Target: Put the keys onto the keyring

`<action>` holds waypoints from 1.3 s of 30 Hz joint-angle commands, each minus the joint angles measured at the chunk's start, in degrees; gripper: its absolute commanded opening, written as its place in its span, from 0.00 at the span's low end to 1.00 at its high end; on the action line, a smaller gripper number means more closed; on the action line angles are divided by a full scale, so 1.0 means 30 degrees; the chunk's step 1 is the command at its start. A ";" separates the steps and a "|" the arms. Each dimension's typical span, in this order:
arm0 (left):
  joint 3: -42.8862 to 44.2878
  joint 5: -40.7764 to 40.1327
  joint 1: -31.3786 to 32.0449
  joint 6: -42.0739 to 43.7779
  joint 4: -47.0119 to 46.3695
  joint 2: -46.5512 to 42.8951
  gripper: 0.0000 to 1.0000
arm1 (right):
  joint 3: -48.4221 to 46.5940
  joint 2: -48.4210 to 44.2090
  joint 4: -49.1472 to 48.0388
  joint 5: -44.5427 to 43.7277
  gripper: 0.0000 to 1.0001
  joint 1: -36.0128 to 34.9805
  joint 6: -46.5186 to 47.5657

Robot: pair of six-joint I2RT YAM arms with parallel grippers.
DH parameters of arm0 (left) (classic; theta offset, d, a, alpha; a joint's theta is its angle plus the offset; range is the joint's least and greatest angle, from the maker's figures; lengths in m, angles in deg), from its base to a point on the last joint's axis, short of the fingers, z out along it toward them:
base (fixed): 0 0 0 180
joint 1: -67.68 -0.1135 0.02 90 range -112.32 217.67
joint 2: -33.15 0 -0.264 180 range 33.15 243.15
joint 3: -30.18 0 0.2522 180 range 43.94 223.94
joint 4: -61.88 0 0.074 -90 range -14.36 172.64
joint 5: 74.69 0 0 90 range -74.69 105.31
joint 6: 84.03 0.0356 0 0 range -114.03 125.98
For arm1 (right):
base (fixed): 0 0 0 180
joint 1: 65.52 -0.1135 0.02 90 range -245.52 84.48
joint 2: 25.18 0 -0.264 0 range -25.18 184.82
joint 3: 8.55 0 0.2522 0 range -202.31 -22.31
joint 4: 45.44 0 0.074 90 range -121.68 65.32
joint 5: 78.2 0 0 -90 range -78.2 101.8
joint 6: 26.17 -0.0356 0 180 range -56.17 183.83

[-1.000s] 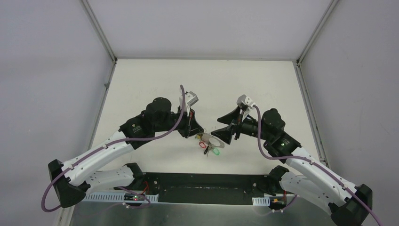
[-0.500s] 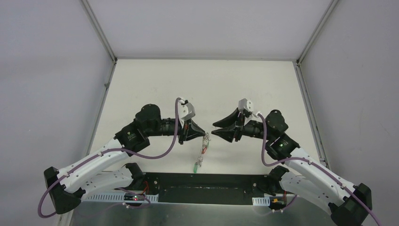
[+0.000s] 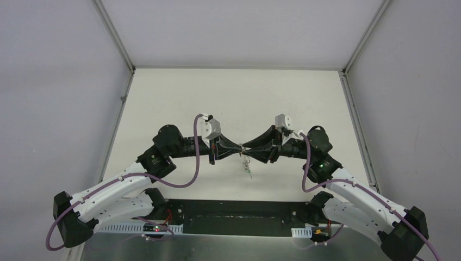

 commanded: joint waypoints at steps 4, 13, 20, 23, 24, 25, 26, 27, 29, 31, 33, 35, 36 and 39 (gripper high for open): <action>0.0237 0.0318 0.0181 -0.0107 -0.2698 -0.0475 0.00 | 0.0454 -0.0456 -0.1360 -0.0860 0.31 0.0134 0.0088; -0.0016 0.0253 0.0189 -0.0317 -0.3055 -0.0597 0.00 | 0.0432 -0.0214 -0.1345 -0.0695 0.10 0.0300 -0.0025; -0.0198 0.0355 0.0178 -0.0429 -0.3236 -0.0472 0.00 | 0.0301 -0.0166 -0.1366 0.0204 0.00 0.0310 0.0026; -0.0188 0.0170 0.0172 -0.0149 -0.2714 -0.0645 0.00 | 0.0153 -0.0224 -0.1054 0.0503 0.00 0.0438 0.0006; -0.0160 0.0041 0.0165 -0.0011 -0.2413 -0.0756 0.00 | 0.0009 -0.0205 -0.0673 0.0656 0.00 0.0469 0.0069; -0.0168 -0.0104 0.0197 0.0142 -0.2020 -0.0866 0.01 | -0.0155 -0.0177 -0.0179 0.0888 0.00 0.0499 0.0197; -0.0121 -0.0250 0.0198 0.0329 -0.1590 -0.1015 0.06 | -0.0388 -0.0141 0.0366 0.1173 0.00 0.0528 0.0385; -0.0053 -0.0396 0.0157 0.0539 -0.1112 -0.1151 0.10 | -0.0619 -0.0103 0.0991 0.1447 0.00 0.0543 0.0603; 0.0106 -0.0829 0.0177 0.1035 0.0046 -0.1445 0.21 | -0.1152 -0.0017 0.2433 0.1734 0.00 0.0573 0.0883; 0.0362 -0.0959 0.0188 0.1681 0.1244 -0.1582 0.27 | -0.1779 0.0071 0.3937 0.2000 0.00 0.0580 0.1511; 0.0726 -0.1046 0.0182 0.2309 0.2479 -0.1616 0.31 | -0.2396 0.0169 0.5649 0.2000 0.00 0.0574 0.1623; 0.1157 -0.0957 0.0177 0.3101 0.3691 -0.1505 0.31 | -0.3000 0.0329 0.7726 0.1819 0.00 0.0581 0.3069; 0.1374 -0.0825 0.0177 0.3453 0.4493 -0.1384 0.32 | -0.3340 0.0457 0.8562 0.1758 0.00 0.0586 0.3418; 0.1968 -0.0411 0.0181 0.4402 0.5968 -0.0836 0.35 | -0.4518 0.0904 1.1545 0.1431 0.00 0.0574 0.4943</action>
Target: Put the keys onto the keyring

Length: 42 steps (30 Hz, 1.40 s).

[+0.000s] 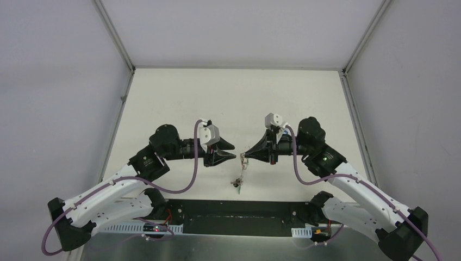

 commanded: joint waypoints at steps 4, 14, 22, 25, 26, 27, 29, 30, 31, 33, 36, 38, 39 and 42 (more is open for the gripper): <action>0.2027 0.0562 0.0182 0.2527 0.3722 0.1529 0.40 | -0.3723 0.1070 0.7396 0.0034 0.00 0.0072 0.4415; 0.3473 0.1736 0.0708 0.2901 0.3812 0.4290 0.42 | -0.6622 0.2875 1.2296 0.0309 0.00 0.0072 0.5893; 0.3393 0.1729 0.1577 0.2603 0.2480 0.5152 0.38 | -0.6068 0.2718 1.0795 0.0616 0.00 0.0086 0.4730; 0.3331 0.1749 0.1718 0.2448 0.2128 0.5379 0.32 | -0.6020 0.2712 1.0558 0.0696 0.00 0.0071 0.4571; 0.3348 0.1773 0.1799 0.2444 0.2130 0.5466 0.29 | -0.6021 0.2713 1.0542 0.0697 0.00 0.0071 0.4590; 0.3383 0.1779 0.1808 0.2444 0.2094 0.5514 0.28 | -0.5999 0.2713 1.0562 0.0675 0.00 0.0071 0.4597; 0.3416 0.1711 0.1833 0.2416 0.2057 0.5626 0.24 | -0.5951 0.2662 1.0569 0.0617 0.00 0.0071 0.4677; 0.3446 0.1665 0.1838 0.2440 0.2030 0.5618 0.21 | -0.5920 0.2637 1.0569 0.0570 0.00 0.0071 0.4684; 0.3450 0.1663 0.1838 0.2429 0.2026 0.5654 0.18 | -0.5884 0.2612 1.0569 0.0531 0.00 0.0071 0.4685; 0.3488 0.1663 0.1855 0.2449 0.2026 0.5673 0.11 | -0.5820 0.2554 1.0571 0.0521 0.00 0.0071 0.4714; 0.3491 0.1625 0.1854 0.2407 0.2026 0.5619 0.00 | -0.5744 0.2480 1.0543 0.0398 0.00 0.0072 0.4786; 0.3467 0.1514 0.1843 0.2267 0.2026 0.5516 0.00 | -0.5624 0.2414 1.0436 0.0084 0.00 0.0076 0.4831; 0.3402 0.1406 0.1846 0.2180 0.2000 0.5421 0.00 | -0.5466 0.2313 1.0223 -0.0160 0.00 0.0072 0.4707; 0.2925 0.0887 0.1876 0.1742 0.1373 0.4925 0.00 | -0.4761 0.1722 0.8976 -0.1030 0.40 0.0070 0.4284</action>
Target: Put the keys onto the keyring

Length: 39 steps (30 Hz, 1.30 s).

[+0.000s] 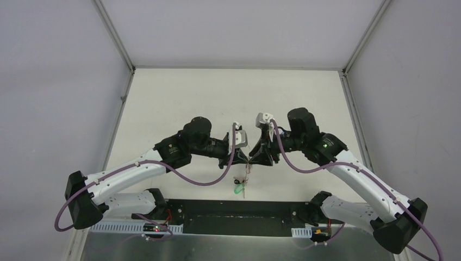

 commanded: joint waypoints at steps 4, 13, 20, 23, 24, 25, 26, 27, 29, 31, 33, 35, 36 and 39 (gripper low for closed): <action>-0.1314 -0.1335 0.0251 -0.1464 -0.3940 -0.1896 0.00 | 0.2246 -0.2830 -0.4845 -0.1901 0.68 0.0090 -0.1324; -0.3545 -0.1607 0.0254 -0.1872 -0.8888 -0.3777 0.00 | 0.6224 -0.6375 -1.1902 -0.4067 0.99 0.0104 -0.4779; -0.4397 -0.0398 0.0275 0.0052 -1.0598 -0.4347 0.00 | 0.6784 -0.6838 -1.3586 -0.3190 0.98 0.0101 -0.4679; -0.4818 0.0222 0.0350 0.1976 -1.0866 -0.4712 0.00 | 0.6869 -0.6838 -1.4150 -0.2205 0.88 0.0101 -0.4231; -0.4908 0.0239 0.0392 0.2521 -1.0848 -0.4866 0.00 | 0.6878 -0.6798 -1.4346 -0.1849 0.85 0.0101 -0.4078; -0.5011 0.0256 0.0437 0.3029 -1.0854 -0.4995 0.00 | 0.6853 -0.6742 -1.4509 -0.1435 0.78 0.0104 -0.3887; -0.5079 0.0262 0.0469 0.3459 -1.0883 -0.5084 0.00 | 0.6821 -0.6661 -1.4643 -0.1021 0.72 0.0101 -0.3808; -0.5105 0.0285 0.0484 0.3809 -1.0895 -0.5183 0.00 | 0.6736 -0.6560 -1.4726 -0.0701 0.64 0.0108 -0.3795; -0.5127 0.0292 0.0511 0.4209 -1.0879 -0.5316 0.00 | 0.6597 -0.6319 -1.4824 -0.0102 0.48 0.0101 -0.3182; -0.5060 0.0242 0.0512 0.4132 -1.0891 -0.5300 0.00 | 0.6541 -0.6103 -1.4941 0.0294 0.43 0.0115 -0.3091; -0.4976 0.0171 0.0504 0.3825 -1.0894 -0.5206 0.00 | 0.6555 -0.5979 -1.5147 0.0538 0.43 0.0101 -0.3117; -0.4917 0.0046 0.0498 0.3388 -1.0903 -0.5130 0.00 | 0.6611 -0.5931 -1.5422 0.0853 0.43 0.0101 -0.3119; -0.4895 -0.0021 0.0517 0.3159 -1.0923 -0.5112 0.00 | 0.6655 -0.5890 -1.5605 0.0957 0.43 0.0101 -0.3141; -0.4837 -0.0190 0.0509 0.2518 -1.0946 -0.4954 0.00 | 0.6681 -0.5779 -1.6070 0.1272 0.42 0.0105 -0.3246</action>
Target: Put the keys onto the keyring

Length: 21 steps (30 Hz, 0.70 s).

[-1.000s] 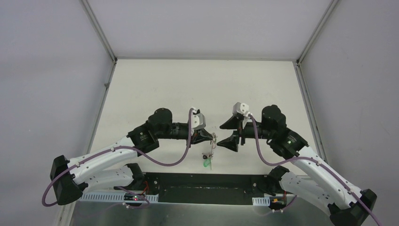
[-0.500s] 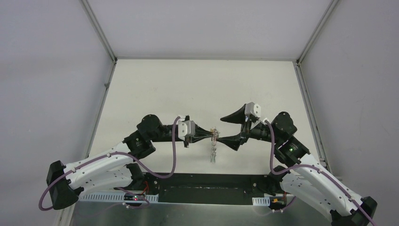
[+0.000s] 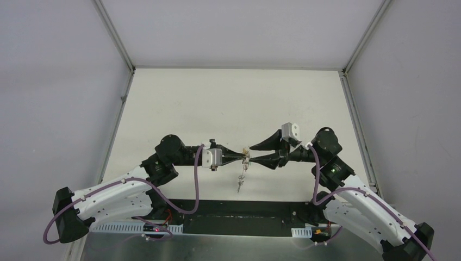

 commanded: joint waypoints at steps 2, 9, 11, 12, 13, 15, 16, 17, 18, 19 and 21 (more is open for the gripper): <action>0.0396 -0.0146 0.0158 -0.0825 -0.1836 -0.0046 0.00 | -0.0160 0.0254 -0.2093 0.1366 0.30 0.0064 0.0134; 0.0509 -0.0378 0.0156 -0.1166 -0.1925 0.0080 0.00 | -0.0102 0.0685 -0.3019 0.1762 0.23 0.0035 -0.0534; 0.0542 -0.0397 0.0137 -0.1252 -0.1896 0.0103 0.00 | -0.0098 0.0753 -0.3068 0.1927 0.25 0.0035 -0.0551; 0.0564 -0.0397 0.0159 -0.1308 -0.1911 0.0113 0.00 | -0.0101 0.0811 -0.3077 0.2081 0.28 0.0050 -0.0524; 0.0571 -0.0423 0.0147 -0.1345 -0.1925 0.0107 0.00 | -0.0116 0.0870 -0.3085 0.2265 0.30 0.0037 -0.0506; 0.0546 -0.0448 0.0141 -0.1358 -0.1891 0.0130 0.00 | -0.0127 0.0936 -0.3092 0.2574 0.34 0.0050 -0.0416; 0.0528 -0.0477 0.0138 -0.1384 -0.1866 0.0080 0.00 | -0.0130 0.0925 -0.3080 0.2686 0.36 0.0029 -0.0398; 0.0526 -0.0484 0.0141 -0.1402 -0.1863 0.0059 0.00 | -0.0131 0.0902 -0.3090 0.2776 0.36 0.0034 -0.0344; 0.0508 -0.0492 0.0141 -0.1389 -0.1863 0.0038 0.00 | -0.0098 0.0874 -0.3083 0.2802 0.36 0.0035 -0.0312; 0.0531 -0.0489 0.0156 -0.1410 -0.1848 0.0032 0.00 | -0.0101 0.0852 -0.3095 0.2806 0.36 0.0035 -0.0278; 0.0557 -0.0484 0.0135 -0.1439 -0.1860 0.0033 0.00 | -0.0073 0.0930 -0.3070 0.2835 0.36 0.0036 -0.0274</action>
